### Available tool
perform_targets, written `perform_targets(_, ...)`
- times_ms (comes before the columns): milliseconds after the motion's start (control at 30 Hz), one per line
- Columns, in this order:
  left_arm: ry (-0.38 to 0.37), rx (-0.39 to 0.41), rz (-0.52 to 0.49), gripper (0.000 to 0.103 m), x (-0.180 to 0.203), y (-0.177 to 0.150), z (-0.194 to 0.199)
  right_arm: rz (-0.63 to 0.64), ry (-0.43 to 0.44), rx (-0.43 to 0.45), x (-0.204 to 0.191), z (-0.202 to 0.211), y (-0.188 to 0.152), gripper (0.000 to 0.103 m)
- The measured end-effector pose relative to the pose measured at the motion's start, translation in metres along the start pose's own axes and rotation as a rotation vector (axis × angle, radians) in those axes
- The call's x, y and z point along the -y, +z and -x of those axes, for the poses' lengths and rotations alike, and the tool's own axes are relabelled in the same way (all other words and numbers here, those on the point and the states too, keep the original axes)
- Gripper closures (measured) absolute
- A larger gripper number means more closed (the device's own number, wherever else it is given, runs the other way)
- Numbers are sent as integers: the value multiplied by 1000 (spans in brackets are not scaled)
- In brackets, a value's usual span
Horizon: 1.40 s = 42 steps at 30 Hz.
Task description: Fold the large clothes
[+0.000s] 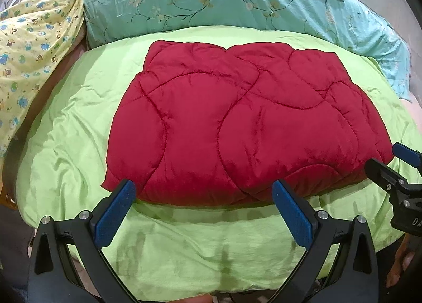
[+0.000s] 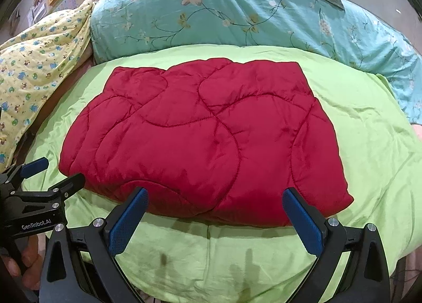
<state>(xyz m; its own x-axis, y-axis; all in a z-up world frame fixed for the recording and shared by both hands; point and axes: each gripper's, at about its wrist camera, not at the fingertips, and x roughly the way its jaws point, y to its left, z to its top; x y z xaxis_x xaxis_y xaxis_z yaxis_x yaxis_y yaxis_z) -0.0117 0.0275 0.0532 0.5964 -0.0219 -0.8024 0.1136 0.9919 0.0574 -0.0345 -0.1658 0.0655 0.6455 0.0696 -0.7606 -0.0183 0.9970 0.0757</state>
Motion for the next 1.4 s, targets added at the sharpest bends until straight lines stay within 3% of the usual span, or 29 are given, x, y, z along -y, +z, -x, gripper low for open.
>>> perform_targets(1400,-2,25,-10,0,4,3,10,1,15,12,-6,9,5,1)
